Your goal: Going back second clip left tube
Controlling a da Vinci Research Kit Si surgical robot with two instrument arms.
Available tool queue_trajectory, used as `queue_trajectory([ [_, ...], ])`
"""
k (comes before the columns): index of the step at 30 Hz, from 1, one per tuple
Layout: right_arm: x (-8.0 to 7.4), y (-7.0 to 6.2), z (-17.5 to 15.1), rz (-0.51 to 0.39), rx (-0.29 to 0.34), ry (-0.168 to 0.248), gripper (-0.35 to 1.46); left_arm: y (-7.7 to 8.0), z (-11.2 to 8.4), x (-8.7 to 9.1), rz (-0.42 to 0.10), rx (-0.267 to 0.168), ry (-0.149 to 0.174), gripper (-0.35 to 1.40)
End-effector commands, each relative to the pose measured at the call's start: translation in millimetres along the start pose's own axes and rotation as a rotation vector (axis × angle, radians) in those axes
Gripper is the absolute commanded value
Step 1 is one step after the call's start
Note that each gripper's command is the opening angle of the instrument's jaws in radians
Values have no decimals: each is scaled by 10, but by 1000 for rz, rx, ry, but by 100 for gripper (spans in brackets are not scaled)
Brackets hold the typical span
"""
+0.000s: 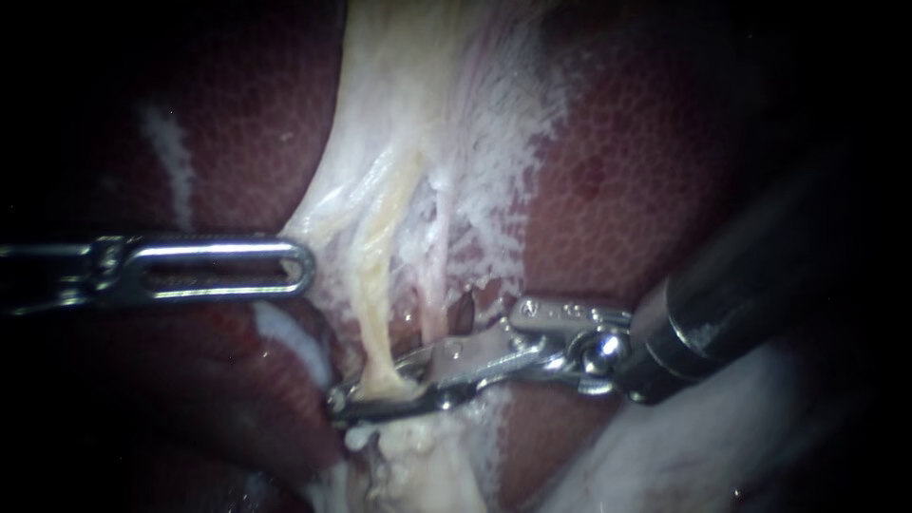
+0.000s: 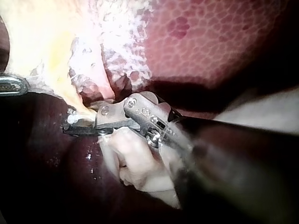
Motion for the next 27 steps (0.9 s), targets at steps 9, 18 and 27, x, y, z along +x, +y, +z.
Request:
queue_trajectory([
  [9,7,5,1,-188,-62,27,59,-1,0,1,0,-1,0,-35],
  [18,12,8,3,-280,-65,30,60,-1,0,2,1,-1,-1,-35],
  [27,10,10,10,-323,-71,27,60,-1,0,3,1,-1,-1,-35],
])
